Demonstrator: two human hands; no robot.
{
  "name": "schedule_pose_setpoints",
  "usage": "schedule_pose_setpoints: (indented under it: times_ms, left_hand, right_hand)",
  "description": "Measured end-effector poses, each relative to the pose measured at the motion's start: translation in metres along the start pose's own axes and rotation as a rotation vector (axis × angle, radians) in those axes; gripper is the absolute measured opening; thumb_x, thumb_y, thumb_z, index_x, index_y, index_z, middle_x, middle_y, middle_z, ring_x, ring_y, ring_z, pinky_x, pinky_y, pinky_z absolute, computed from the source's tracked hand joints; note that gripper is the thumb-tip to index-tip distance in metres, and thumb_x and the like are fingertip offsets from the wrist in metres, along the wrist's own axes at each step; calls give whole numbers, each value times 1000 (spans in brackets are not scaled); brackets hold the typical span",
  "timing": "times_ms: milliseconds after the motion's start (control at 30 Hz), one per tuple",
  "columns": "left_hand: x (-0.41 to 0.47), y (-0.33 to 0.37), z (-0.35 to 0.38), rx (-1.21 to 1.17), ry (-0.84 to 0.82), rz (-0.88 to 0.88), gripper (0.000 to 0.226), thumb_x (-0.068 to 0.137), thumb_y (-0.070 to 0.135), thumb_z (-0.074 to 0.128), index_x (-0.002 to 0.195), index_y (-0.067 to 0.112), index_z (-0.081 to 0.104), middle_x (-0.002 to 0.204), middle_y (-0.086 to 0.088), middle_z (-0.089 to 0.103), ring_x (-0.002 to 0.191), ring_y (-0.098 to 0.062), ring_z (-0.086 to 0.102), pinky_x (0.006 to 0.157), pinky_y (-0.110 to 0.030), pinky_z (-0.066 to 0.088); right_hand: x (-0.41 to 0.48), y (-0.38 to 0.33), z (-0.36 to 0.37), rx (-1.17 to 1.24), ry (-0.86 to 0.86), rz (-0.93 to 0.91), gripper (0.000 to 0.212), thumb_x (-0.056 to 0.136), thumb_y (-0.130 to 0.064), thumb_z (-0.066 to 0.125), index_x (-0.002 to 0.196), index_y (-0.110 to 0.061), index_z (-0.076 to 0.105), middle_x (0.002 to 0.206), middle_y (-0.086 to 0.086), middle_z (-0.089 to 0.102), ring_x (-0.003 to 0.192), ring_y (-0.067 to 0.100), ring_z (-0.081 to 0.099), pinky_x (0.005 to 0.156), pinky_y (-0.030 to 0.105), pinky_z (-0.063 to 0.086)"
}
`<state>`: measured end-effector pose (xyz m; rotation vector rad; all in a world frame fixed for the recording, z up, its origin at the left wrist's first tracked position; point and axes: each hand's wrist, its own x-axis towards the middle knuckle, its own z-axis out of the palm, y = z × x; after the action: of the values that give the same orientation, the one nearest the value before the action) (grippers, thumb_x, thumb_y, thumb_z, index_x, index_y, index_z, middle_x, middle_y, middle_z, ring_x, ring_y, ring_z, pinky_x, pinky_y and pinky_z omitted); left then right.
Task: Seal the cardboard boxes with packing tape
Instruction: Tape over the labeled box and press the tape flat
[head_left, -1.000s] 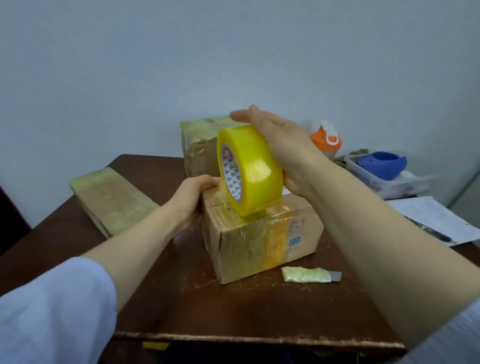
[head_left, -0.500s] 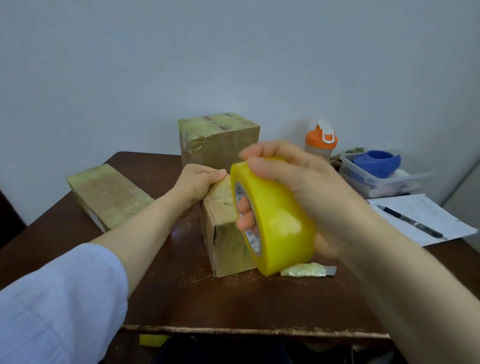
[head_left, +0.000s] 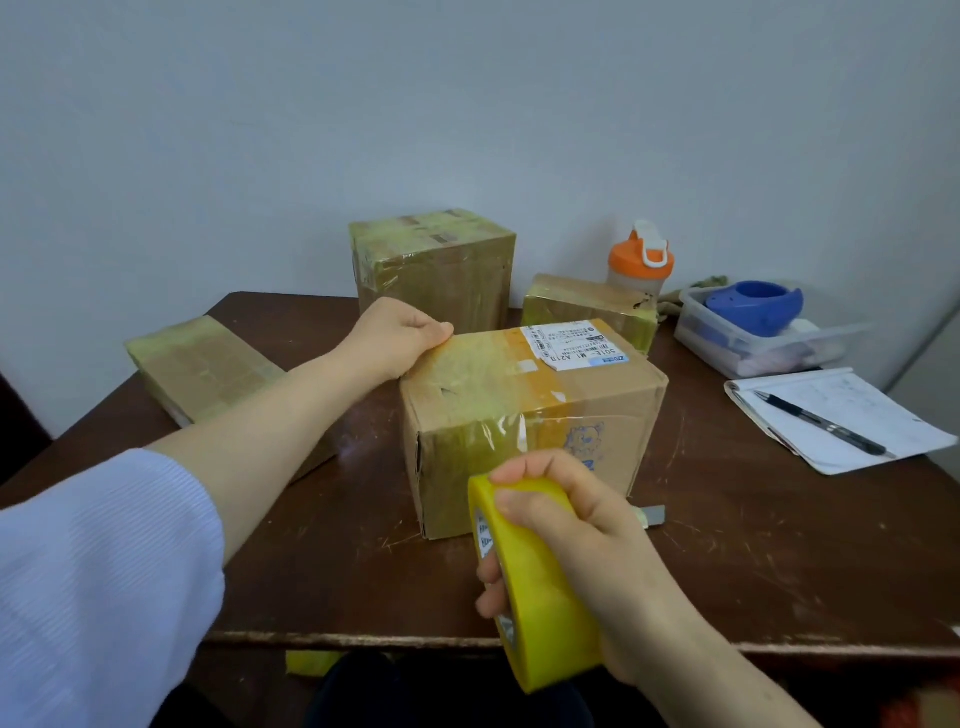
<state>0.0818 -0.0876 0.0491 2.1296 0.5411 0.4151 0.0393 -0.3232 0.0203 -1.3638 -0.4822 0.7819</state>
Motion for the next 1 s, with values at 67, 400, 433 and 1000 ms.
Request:
schedule_pose_setpoints:
  times_ms: [67,400,433,1000]
  left_hand:
    - [1,17,2,381,-15,122,32,98,30,46,121,15,63,123,-4,62,112,-20,56,97,-33,40]
    - [-23,34,48,875,-232,241,83,90,67,8,151,11,-2,159,-10,-7,146,-19,-6,117,-34,-3]
    - [-29,35,49,885,-227,261,83,90,66,6,151,9,-1,159,-10,-5,146,-19,-4,117,-33,-3]
    - [-46,0,-13,388,-442,365,75,71,42,78,125,65,30,157,10,5,141,-2,-4,117,-32,4]
  right_hand:
    - [6,1,0,-6,-7,6,12,89,-12,57,84,-21,62,58,18,62,45,29,60,51,31,49]
    - [21,1,-2,13,-35,28,17,88,-9,56,79,-22,62,56,20,61,44,30,59,51,32,50]
    - [21,0,-3,13,-41,27,18,88,-9,56,79,-23,62,57,20,61,44,30,59,52,32,50]
    - [22,-6,-10,26,-55,33,18,90,-9,57,104,-20,60,58,20,61,46,30,60,53,34,51]
